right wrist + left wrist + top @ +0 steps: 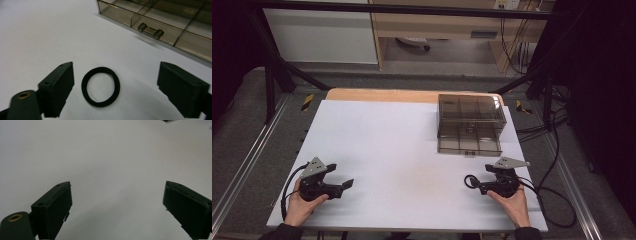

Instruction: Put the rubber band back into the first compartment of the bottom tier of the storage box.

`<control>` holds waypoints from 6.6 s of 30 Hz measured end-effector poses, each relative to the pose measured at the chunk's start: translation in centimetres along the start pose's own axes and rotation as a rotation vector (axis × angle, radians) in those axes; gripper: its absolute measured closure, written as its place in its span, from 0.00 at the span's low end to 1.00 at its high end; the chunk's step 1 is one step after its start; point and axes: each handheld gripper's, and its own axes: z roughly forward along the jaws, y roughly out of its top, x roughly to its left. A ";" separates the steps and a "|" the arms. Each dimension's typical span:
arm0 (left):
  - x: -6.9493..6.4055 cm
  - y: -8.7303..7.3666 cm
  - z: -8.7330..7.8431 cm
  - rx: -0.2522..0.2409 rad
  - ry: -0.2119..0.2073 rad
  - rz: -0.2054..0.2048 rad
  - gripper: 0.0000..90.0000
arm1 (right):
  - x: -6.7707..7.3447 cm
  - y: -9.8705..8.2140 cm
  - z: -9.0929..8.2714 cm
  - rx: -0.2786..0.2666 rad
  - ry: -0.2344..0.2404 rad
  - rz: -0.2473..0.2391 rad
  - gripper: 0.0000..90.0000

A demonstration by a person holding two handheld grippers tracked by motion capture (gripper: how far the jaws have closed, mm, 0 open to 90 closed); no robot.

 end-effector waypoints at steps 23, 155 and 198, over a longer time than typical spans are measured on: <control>0.0 0.0 0.0 0.002 0.006 0.003 0.09 | 0.0 -0.2 0.5 0.070 -0.030 -0.005 0.63; -0.1 0.1 -0.1 0.003 0.029 0.016 0.10 | 1.3 2.5 -1.6 0.008 -0.016 -0.021 0.98; 0.0 0.0 -0.2 0.004 0.035 0.015 0.10 | 1.1 5.3 -0.8 0.000 -0.066 -0.027 0.98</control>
